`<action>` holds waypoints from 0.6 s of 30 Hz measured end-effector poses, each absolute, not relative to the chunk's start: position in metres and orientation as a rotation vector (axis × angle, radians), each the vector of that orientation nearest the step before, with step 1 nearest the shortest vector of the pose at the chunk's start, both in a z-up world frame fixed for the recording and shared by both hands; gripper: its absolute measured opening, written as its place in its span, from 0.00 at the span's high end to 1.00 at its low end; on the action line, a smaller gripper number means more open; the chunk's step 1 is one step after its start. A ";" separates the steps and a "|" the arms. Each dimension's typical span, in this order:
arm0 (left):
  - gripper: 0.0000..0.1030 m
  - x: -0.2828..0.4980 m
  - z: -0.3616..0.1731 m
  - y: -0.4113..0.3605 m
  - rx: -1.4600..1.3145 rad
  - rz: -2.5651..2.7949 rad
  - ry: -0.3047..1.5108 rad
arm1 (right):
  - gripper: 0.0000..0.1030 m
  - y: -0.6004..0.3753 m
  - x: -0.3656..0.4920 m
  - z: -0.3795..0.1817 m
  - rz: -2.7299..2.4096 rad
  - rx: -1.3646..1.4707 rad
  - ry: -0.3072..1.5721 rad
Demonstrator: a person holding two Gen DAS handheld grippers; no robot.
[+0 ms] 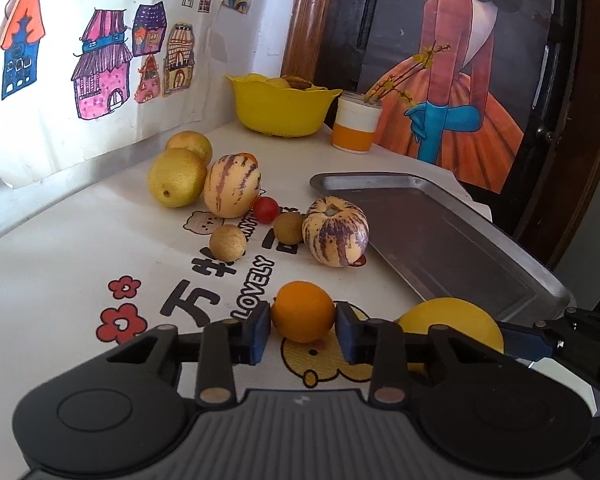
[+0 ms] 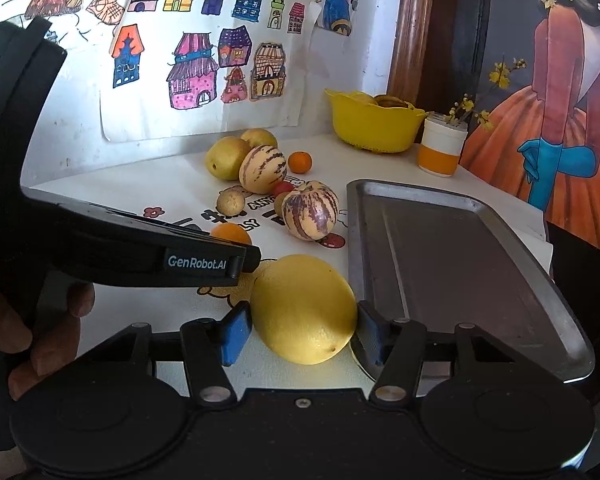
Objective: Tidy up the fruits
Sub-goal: 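Grasp the mandarin orange with the left tool while the right tool grasps the yellow pomelo, then carry the orange with the left tool while the right tool carries the pomelo, releasing both onto the tray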
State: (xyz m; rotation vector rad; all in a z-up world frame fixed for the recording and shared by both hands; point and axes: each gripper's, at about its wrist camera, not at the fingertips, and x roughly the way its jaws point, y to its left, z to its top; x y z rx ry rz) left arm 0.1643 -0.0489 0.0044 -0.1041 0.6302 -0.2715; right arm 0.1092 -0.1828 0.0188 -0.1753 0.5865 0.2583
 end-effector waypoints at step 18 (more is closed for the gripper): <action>0.63 0.158 0.004 -0.040 -0.166 -0.249 0.614 | 0.44 -0.183 0.104 0.020 0.263 -0.177 0.557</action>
